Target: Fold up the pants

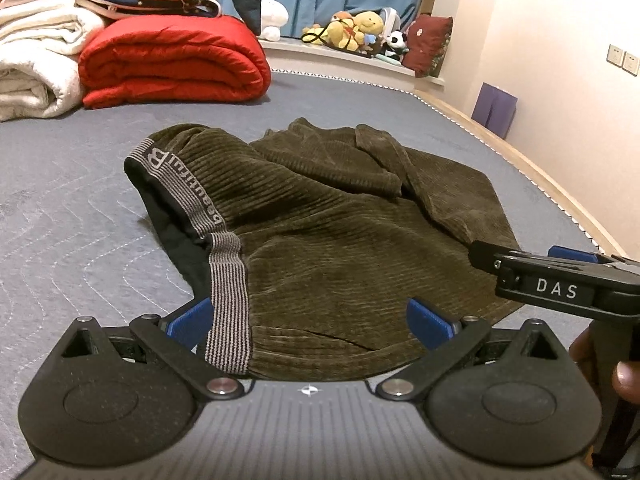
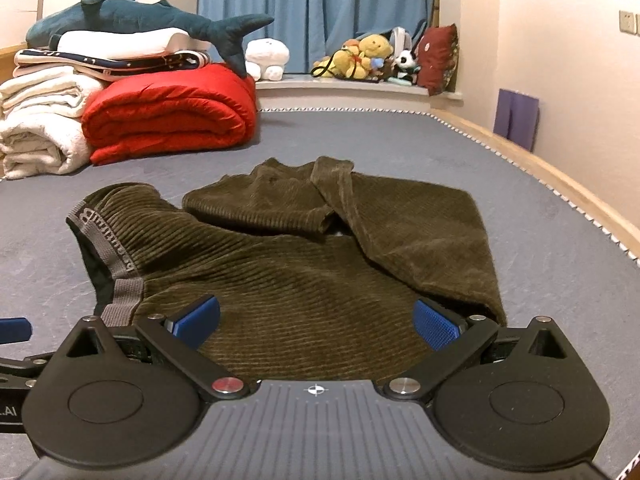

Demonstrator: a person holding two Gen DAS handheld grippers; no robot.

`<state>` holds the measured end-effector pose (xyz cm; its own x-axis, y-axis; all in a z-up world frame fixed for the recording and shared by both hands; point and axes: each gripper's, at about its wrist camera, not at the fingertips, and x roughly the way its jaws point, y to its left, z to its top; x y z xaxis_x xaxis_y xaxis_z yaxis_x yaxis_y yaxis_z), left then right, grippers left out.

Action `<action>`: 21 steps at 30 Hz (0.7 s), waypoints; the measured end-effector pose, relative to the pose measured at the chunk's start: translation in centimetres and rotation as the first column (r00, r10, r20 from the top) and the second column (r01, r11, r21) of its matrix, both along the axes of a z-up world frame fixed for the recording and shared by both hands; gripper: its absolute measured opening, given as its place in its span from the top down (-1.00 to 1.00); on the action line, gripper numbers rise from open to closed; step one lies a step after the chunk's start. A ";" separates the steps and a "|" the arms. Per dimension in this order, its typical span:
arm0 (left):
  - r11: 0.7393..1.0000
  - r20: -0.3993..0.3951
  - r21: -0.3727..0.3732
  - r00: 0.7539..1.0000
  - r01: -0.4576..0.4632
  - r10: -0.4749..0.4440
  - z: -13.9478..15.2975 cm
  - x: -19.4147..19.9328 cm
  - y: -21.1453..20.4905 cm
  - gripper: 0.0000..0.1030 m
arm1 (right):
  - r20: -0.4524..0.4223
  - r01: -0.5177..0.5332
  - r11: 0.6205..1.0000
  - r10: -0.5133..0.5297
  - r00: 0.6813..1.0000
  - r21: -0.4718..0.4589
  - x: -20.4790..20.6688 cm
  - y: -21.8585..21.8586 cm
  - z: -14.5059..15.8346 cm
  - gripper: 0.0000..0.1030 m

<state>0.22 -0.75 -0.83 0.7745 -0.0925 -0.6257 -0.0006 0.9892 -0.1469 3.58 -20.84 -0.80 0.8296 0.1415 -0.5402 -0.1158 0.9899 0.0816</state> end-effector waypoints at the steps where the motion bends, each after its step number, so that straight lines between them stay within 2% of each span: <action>1: 1.000 -0.001 0.000 1.000 0.002 -0.002 0.0 0.0 0.0 -1.00 | -0.001 0.002 1.000 -0.002 1.000 0.001 0.0 0.0 -0.1 -0.98; 6: 1.000 -0.005 -0.003 1.000 0.014 -0.014 0.1 0.0 -0.1 -1.00 | -0.011 -0.007 1.000 0.007 1.000 0.020 -0.1 -0.1 -0.1 -0.98; 10: 1.000 -0.008 -0.003 1.000 0.020 -0.020 0.0 0.0 -0.2 -1.00 | -0.003 -0.013 1.000 0.013 1.000 -0.008 -0.2 0.1 -0.1 -0.98; 21: 1.000 -0.017 -0.007 0.999 0.031 -0.031 -0.1 0.0 -0.4 -1.00 | -0.013 -0.005 1.000 0.005 1.000 -0.013 -0.2 0.2 -0.2 -0.98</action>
<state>0.26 -1.14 -0.88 0.7605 -0.1205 -0.6380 0.0273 0.9877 -0.1539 3.40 -20.68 -1.00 0.8215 0.1388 -0.5530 -0.1201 0.9903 0.0702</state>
